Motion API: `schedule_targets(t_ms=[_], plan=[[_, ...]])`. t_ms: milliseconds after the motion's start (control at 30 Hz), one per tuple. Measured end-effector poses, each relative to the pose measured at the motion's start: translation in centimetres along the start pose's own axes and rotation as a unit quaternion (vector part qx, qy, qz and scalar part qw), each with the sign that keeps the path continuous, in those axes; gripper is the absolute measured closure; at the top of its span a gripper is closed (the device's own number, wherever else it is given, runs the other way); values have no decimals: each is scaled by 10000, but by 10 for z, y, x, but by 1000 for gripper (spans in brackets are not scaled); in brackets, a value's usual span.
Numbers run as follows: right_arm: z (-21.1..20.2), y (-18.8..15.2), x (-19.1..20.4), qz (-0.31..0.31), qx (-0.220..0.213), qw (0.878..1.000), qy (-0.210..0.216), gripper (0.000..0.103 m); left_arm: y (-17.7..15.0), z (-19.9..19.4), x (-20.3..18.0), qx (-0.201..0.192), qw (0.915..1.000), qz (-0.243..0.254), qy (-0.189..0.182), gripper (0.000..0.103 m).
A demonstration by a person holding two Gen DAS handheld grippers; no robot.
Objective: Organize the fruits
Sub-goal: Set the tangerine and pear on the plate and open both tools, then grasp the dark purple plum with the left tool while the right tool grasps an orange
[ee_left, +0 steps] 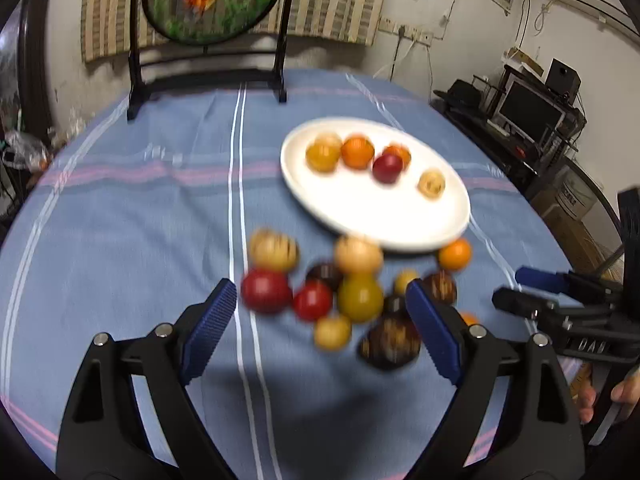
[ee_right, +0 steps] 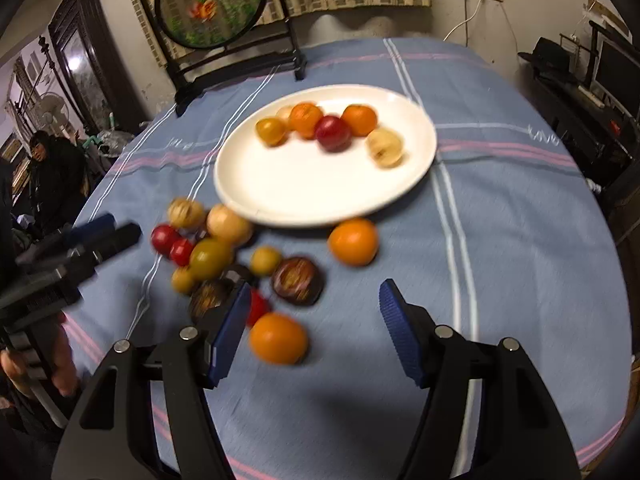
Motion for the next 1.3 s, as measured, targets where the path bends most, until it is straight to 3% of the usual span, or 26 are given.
schedule_targets(t_ms=[200, 600, 633, 700, 833, 967, 1300], plan=[[6, -15, 16, -114, 73, 9999, 65, 36, -30, -1, 11, 122, 9999, -46, 21, 15], [32, -27, 27, -408, 189, 9990, -8, 36, -38, -5, 26, 183, 9995, -261, 31, 14], [34, -26, 26, -426, 128, 9990, -45, 40, -39, -3, 24, 231, 9995, -236, -1, 14], [44, -25, 24, -453, 180, 9988, -89, 61, -42, -1, 16, 289, 9994, -165, -62, 14], [50, -26, 19, -375, 137, 9992, 24, 63, -50, 8, -13, 473, 9983, 148, -299, 14], [30, -31, 4, -193, -6, 9998, 30, 63, -53, 17, -40, 513, 9964, 441, -517, 14], [-2, -44, -35, 283, -214, 9992, 208, 63, -55, 60, -56, 816, 9946, 578, -294, 15]])
Point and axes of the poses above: each gripper's, at about its wrist camera, not at the fingertips, and z roughly the way its jaws point, x to its left, y to its top, the point moved 8 cm from there along z, roughly the way its jaws point, and after that the axes turned 9 degrees about x, right-handed, at the moved point
